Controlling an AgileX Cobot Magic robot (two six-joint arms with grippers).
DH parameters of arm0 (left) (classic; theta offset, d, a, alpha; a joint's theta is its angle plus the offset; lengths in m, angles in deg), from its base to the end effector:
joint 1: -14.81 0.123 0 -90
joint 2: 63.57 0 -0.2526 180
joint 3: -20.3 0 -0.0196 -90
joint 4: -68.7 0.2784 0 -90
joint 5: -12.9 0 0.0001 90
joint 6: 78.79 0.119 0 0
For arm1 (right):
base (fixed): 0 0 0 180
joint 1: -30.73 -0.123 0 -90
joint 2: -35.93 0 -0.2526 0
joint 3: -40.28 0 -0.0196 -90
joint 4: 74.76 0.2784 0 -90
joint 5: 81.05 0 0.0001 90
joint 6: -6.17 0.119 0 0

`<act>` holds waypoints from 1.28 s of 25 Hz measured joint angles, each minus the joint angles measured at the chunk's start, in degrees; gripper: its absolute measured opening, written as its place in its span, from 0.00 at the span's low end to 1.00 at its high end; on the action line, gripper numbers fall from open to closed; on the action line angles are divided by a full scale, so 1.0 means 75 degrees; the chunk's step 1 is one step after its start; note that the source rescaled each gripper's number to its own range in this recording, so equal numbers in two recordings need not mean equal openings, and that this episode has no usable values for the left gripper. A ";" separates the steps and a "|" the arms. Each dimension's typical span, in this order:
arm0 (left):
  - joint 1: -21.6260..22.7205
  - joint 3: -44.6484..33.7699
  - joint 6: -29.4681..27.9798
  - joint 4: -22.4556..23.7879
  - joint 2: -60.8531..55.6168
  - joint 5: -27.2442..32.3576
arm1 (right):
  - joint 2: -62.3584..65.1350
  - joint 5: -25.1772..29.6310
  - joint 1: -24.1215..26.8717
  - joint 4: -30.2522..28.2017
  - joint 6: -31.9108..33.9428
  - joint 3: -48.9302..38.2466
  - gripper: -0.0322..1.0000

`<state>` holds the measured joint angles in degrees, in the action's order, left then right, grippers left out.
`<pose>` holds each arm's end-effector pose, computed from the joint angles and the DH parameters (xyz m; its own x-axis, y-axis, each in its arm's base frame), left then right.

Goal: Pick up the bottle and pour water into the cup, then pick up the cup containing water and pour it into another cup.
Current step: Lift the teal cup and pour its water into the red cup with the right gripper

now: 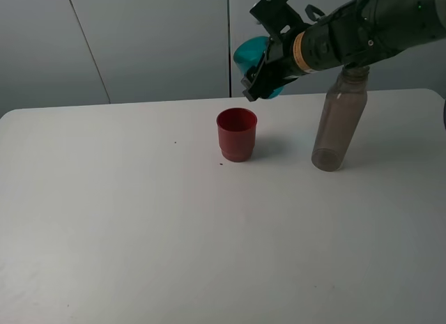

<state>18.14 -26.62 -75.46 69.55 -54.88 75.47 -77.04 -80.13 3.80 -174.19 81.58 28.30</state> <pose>0.0736 0.0059 0.2783 -0.4749 0.0374 -0.8792 -0.0389 0.9972 0.0634 0.3894 0.1956 0.1443 -0.2851 -0.6014 -0.7464 -0.6102 0.7144 -0.3425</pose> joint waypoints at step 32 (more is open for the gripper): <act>0.0000 0.0000 0.0000 0.0000 0.0000 0.0000 | 0.0000 0.0248 0.0000 0.0000 -0.2817 0.0000 0.18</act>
<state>18.14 -26.62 -75.46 69.55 -54.88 75.47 -77.04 -78.27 3.80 -174.19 60.45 28.30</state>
